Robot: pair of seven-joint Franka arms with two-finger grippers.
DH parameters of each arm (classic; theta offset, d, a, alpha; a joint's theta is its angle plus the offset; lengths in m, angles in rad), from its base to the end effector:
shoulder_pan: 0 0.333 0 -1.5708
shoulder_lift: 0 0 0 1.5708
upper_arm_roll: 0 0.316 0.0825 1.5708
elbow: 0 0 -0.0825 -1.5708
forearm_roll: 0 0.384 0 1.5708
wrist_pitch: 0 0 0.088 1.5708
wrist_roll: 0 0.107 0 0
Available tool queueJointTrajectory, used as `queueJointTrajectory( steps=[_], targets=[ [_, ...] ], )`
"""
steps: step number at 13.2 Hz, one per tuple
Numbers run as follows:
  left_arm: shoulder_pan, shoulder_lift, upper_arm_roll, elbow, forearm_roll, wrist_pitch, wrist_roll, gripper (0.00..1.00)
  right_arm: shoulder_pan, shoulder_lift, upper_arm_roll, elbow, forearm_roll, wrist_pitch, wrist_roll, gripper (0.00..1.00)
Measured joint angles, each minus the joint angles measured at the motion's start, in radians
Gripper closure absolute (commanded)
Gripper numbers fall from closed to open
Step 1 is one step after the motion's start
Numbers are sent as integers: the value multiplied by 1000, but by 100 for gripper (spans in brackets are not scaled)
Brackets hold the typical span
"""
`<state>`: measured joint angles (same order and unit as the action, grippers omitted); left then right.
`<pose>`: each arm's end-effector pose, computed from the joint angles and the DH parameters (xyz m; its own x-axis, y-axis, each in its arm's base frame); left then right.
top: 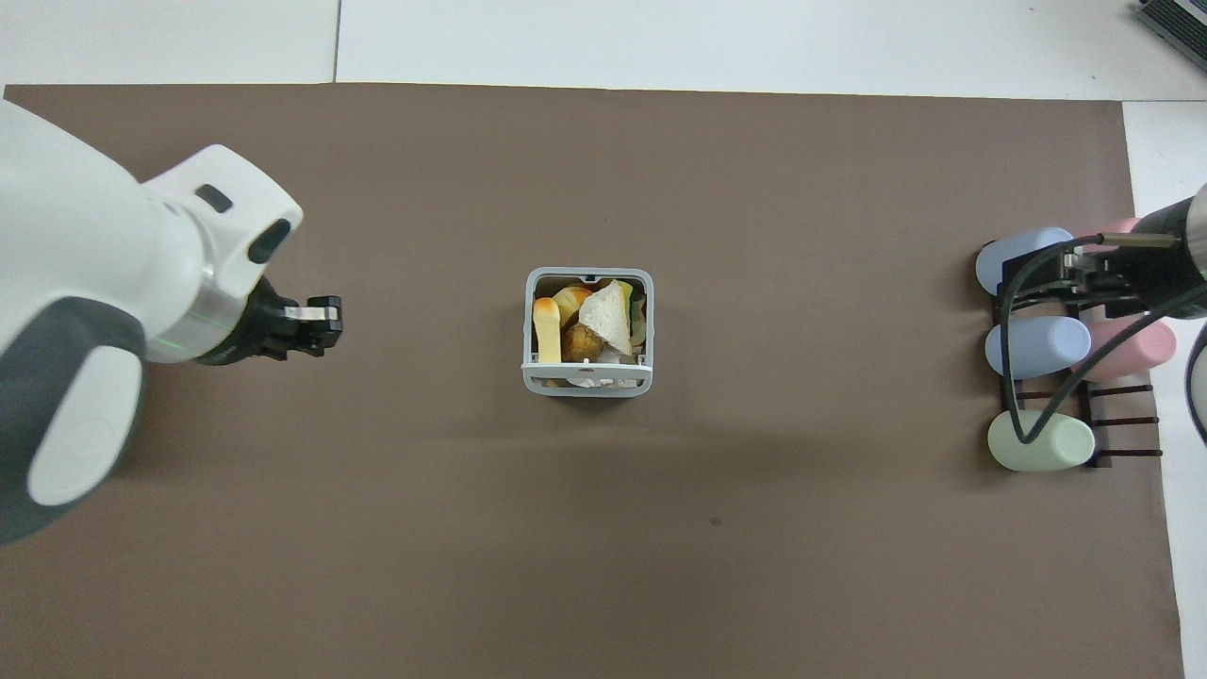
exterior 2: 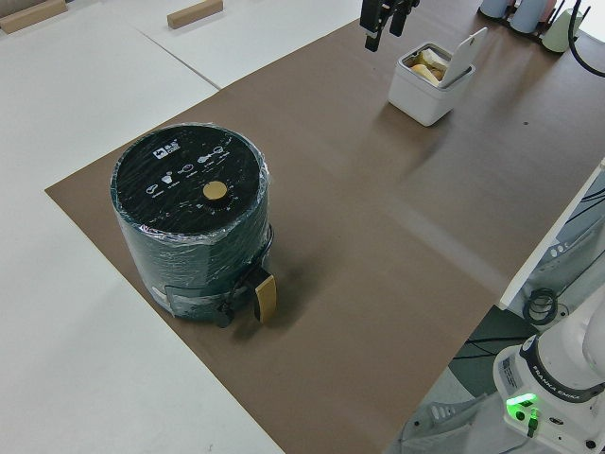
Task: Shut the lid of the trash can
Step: 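Move the left gripper toward the open white lid of the trash can, then push the white lid down over the trash can with the left gripper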
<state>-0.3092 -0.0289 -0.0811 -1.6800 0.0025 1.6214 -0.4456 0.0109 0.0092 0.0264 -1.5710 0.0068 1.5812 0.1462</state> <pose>0.5062 -0.2086 0.5931 0.9982 0.0554 -0.0248 0.0550 -0.9983 -0.0172 0.5579 0.0215 0.6202 0.9941 -0.1088 0.0000 -0.1088 -0.9940 -0.0071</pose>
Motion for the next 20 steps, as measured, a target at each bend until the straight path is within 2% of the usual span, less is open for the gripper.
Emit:
queueJointTrajectory(
  steps=[5, 9, 12, 20],
  targets=[
    [-167, -54, -4, -186, -15, 236, -217, 100, 0, 0, 0, 0, 0, 0, 0, 0],
    [-220, -33, -4, -301, -21, 488, -312, 100, 0, 0, 0, 0, 0, 0, 0, 0],
    [-234, 21, -3, -312, -21, 590, -344, 100, 0, 0, 0, 0, 0, 0, 0, 0],
    [-234, 57, 7, -312, -46, 808, -403, 100, 0, 0, 0, 0, 0, 0, 0, 0]
  ],
)
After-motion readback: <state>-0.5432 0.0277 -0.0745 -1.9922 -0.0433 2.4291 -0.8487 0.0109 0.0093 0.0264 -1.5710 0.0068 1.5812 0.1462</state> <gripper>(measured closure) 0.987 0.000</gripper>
